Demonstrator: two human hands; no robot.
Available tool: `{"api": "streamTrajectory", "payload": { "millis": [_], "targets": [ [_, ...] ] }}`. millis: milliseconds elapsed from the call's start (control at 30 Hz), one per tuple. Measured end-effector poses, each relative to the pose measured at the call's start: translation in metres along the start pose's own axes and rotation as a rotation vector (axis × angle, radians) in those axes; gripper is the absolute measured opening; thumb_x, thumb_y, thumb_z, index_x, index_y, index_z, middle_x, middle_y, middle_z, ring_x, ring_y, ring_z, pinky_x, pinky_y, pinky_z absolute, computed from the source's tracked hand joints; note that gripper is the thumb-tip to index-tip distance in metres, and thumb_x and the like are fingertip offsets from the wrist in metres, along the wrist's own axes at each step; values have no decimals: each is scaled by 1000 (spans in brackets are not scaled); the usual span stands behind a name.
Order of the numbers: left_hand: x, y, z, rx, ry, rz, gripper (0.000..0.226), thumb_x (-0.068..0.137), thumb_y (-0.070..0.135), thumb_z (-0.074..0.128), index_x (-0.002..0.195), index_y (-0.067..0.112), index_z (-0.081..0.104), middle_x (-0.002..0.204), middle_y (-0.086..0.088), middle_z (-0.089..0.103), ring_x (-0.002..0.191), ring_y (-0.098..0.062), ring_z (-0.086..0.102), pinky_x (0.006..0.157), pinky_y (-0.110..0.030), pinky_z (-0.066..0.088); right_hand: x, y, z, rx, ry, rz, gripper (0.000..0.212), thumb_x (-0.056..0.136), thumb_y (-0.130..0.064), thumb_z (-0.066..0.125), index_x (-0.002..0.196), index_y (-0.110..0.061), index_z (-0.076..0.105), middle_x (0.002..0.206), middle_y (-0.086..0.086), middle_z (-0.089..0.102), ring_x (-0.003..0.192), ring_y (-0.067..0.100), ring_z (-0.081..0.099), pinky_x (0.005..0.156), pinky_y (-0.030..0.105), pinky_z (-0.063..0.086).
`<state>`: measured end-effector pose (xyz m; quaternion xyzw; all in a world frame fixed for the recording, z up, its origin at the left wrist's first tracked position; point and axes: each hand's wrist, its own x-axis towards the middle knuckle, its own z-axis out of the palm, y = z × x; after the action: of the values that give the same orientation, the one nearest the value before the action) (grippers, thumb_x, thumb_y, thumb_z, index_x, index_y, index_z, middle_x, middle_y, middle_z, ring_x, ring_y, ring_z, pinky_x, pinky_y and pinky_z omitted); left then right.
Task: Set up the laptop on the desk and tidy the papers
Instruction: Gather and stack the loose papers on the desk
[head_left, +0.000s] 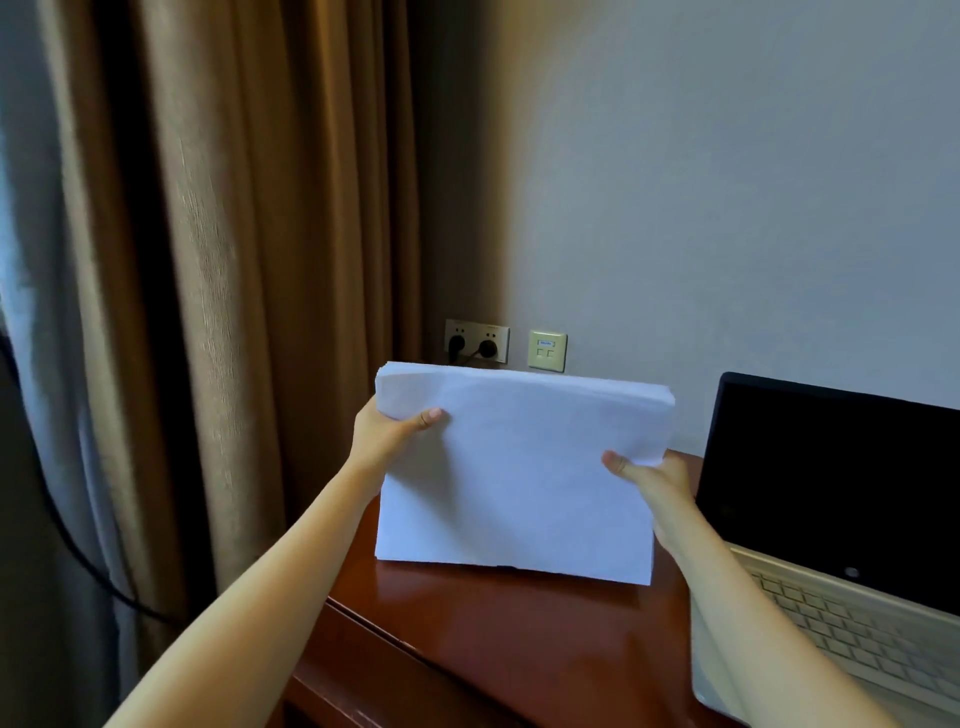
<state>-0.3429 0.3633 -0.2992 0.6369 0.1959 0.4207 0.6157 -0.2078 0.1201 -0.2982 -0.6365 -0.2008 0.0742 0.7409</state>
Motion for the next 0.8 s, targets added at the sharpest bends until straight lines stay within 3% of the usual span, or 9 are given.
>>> {"api": "streamTrajectory", "payload": {
  "millis": [67, 167, 233, 300, 400, 500, 633, 733, 800],
  "targets": [
    [4, 7, 2, 132, 98, 70, 77, 65, 19, 85, 129, 10, 43, 125, -10, 54, 117, -29, 54, 91, -38, 49, 2, -12, 5, -11, 26, -39, 28, 78, 2, 70, 100, -10, 60, 98, 7, 62, 93, 21, 58, 68, 23, 46],
    [8, 33, 7, 648, 208, 338, 105, 58, 32, 88, 144, 17, 30, 142, -6, 41, 131, -25, 38, 107, -40, 33, 8, -36, 9, -116, 25, -117, 29, 76, 1, 73, 101, -9, 62, 97, 8, 63, 89, 20, 58, 77, 27, 45],
    [4, 55, 21, 899, 58, 576, 105, 59, 37, 87, 145, 21, 30, 145, -1, 40, 134, -23, 36, 108, -36, 27, 11, -54, 13, -204, -32, -175, 28, 74, 0, 75, 96, -10, 62, 95, 8, 64, 88, 21, 60, 81, 29, 46],
    [0, 72, 41, 949, -170, 623, 90, 63, 42, 83, 139, 26, 38, 134, 2, 53, 123, -21, 48, 98, -33, 36, 12, -72, 19, -298, -84, -237, 26, 73, 0, 76, 92, -12, 63, 91, 7, 64, 86, 20, 60, 81, 30, 49],
    [-1, 91, 55, 801, -251, 450, 49, 64, 48, 81, 105, 26, 63, 96, 5, 68, 93, -19, 62, 78, -34, 49, 12, -94, 28, -416, -113, -332, 23, 72, -4, 78, 87, -14, 63, 86, 5, 64, 84, 20, 61, 80, 32, 51],
    [-2, 90, 59, 678, -223, 387, 25, 66, 41, 82, 70, 29, 60, 71, 9, 62, 78, -19, 61, 68, -32, 46, 13, -102, 25, -559, -87, -395, 29, 71, -11, 80, 95, -13, 64, 91, 4, 65, 93, 24, 62, 77, 32, 50],
    [-7, 80, 57, 542, -119, 307, 26, 68, 37, 79, 68, 25, 56, 70, 9, 61, 75, -20, 62, 68, -32, 49, 16, -92, 14, -901, 188, -541, 73, 67, -27, 82, 130, -18, 46, 133, 5, 48, 125, 27, 40, 98, 37, 34],
    [-6, 83, 49, 222, -87, 194, 26, 58, 34, 79, 77, 23, 65, 80, -1, 69, 80, -28, 68, 77, -42, 56, 16, -74, 0, -590, 371, -349, 105, 64, -26, 85, 146, -13, 21, 147, 12, 32, 135, 31, 32, 109, 44, 30],
    [-10, 84, 50, 32, -77, 147, 18, 67, 21, 81, 76, 22, 65, 80, -4, 67, 74, -25, 66, 72, -37, 55, 12, -58, 0, -265, 228, -108, 97, 74, -21, 78, 147, -13, 15, 144, 12, 35, 132, 28, 38, 108, 41, 30]
  ]
}}
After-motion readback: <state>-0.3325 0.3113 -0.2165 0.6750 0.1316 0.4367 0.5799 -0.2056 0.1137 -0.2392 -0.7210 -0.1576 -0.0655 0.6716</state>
